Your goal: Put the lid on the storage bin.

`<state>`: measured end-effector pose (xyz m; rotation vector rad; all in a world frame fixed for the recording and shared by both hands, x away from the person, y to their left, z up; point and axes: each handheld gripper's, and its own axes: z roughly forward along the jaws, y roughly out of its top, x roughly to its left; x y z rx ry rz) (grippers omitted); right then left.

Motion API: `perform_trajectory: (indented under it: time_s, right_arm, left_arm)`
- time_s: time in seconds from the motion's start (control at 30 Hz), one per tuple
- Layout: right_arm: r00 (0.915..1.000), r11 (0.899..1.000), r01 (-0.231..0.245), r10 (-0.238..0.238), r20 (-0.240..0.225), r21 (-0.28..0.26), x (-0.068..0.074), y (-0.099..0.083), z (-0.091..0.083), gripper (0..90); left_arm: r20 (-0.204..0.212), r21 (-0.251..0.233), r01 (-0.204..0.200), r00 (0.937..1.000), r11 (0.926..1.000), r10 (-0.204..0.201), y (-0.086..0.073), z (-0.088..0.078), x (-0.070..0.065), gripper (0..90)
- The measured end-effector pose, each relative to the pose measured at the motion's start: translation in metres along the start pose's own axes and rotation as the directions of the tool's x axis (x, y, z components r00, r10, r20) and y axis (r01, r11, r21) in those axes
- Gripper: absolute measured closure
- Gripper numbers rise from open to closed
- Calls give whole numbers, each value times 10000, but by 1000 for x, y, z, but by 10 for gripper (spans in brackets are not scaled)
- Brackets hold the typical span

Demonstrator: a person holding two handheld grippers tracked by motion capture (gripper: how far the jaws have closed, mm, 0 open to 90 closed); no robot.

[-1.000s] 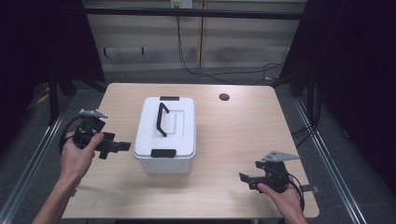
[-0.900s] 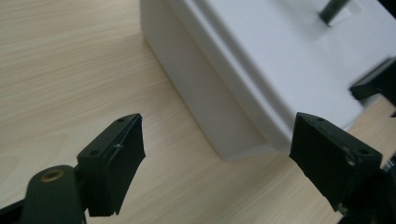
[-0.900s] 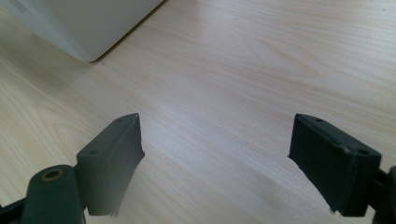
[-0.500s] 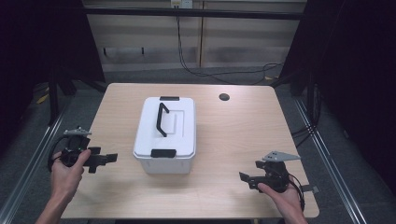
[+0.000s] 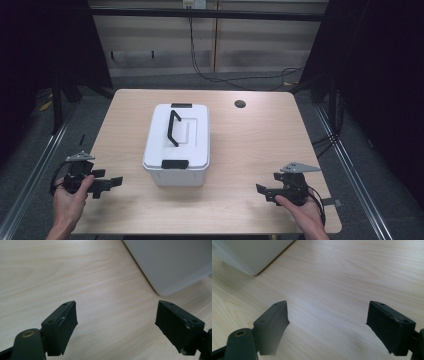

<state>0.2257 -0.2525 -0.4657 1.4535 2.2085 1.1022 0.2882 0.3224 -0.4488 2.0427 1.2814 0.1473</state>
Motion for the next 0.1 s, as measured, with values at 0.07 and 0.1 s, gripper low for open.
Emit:
perform_trajectory:
  time_s: [0.07, 0.1]
  right_arm:
    - [9999, 9997, -13, 9, 170, 241, -1, 0, 4, 164]
    - [9999, 9997, -13, 9, 170, 241, -1, 0, 4, 164]
  left_arm:
    - [-18, 240, 77, 10000, 9997, -77, -4, 2, 2, 174]
    - [-94, 228, 205, 9998, 9995, -203, -5, 2, 1, 174]
